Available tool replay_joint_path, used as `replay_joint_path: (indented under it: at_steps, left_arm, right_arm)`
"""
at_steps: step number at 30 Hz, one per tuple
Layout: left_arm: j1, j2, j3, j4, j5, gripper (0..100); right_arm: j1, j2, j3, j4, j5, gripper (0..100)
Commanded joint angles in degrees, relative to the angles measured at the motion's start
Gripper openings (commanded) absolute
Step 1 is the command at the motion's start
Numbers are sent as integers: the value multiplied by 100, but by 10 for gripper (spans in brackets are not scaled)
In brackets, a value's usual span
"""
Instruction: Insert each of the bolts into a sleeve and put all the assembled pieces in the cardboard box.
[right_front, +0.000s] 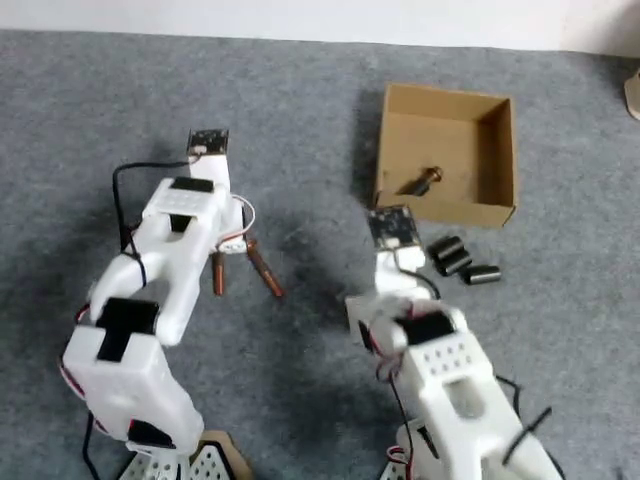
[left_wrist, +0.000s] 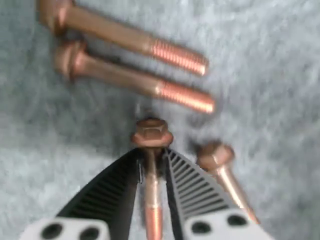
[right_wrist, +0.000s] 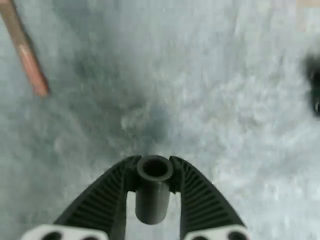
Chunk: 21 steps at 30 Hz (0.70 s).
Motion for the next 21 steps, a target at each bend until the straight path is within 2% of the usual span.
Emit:
replay_joint_path:
  at_steps: [1,5,11,18,21]
  left_arm:
    - [92,-901,514,-334,114,5]
    - [92,-1552,1411,-1319,114,5]
    - [110,-2448,2281,-2523,105,5]
    - [356,-3002,2695,-3807,88,5]
    - [400,-3213,2747,-4044,105,5]
  right_arm:
    - [-75,-1015,734,-1402,-589,5]
    - [-75,-1886,1719,-2642,-958,5]
    - [-92,-2949,3055,-4180,-949,5]
    - [-356,-3275,3319,-3618,-905,5]
    - [-690,-3275,3319,-3248,-404,5]
